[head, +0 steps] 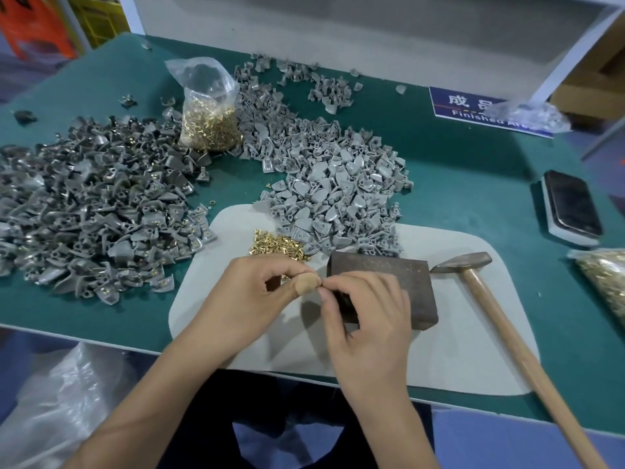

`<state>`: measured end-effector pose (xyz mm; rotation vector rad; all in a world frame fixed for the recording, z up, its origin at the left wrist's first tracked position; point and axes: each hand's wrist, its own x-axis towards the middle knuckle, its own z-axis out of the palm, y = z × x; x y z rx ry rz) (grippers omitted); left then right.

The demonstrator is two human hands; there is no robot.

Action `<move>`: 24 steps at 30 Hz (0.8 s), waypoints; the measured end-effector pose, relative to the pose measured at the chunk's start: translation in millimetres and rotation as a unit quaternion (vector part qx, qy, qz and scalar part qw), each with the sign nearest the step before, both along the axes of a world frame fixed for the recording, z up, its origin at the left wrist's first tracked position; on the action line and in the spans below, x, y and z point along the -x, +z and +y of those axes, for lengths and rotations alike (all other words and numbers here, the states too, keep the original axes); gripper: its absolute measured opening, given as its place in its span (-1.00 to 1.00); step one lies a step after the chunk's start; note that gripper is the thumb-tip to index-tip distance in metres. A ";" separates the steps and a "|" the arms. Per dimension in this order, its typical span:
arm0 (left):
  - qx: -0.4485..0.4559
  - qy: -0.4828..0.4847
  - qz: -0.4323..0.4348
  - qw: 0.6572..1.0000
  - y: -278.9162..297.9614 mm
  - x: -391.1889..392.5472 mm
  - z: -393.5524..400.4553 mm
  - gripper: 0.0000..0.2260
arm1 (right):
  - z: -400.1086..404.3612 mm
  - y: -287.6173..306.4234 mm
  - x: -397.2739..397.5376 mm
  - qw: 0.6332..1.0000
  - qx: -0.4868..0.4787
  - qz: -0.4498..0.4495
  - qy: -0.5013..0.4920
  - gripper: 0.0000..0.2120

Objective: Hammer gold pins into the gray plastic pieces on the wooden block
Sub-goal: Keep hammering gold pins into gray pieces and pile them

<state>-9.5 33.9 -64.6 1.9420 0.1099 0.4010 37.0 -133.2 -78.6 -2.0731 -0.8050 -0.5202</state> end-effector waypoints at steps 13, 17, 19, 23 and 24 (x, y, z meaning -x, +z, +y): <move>-0.326 0.211 0.064 0.919 -14.9 -33.4 3.3 -0.85 | 2.0 -1.3 1.0 1.000 0.008 -0.006 -0.012 -0.98; -0.343 0.212 0.066 0.913 -14.8 -37.5 1.8 -0.84 | 1.1 -1.6 1.5 1.000 0.007 -0.011 -0.010 -0.99; -0.346 0.203 0.073 0.913 -14.3 -38.6 1.7 -0.85 | 1.2 -1.7 1.2 1.000 0.008 -0.015 -0.008 -0.99; -0.305 0.190 0.040 0.932 -10.8 -33.3 -1.6 -0.88 | 0.1 -2.1 2.4 1.000 -0.028 -0.009 0.003 -0.98; -0.276 0.183 0.020 0.943 -7.6 -30.1 -4.3 -0.90 | -1.9 -1.1 3.0 0.997 -0.073 0.008 0.006 -0.96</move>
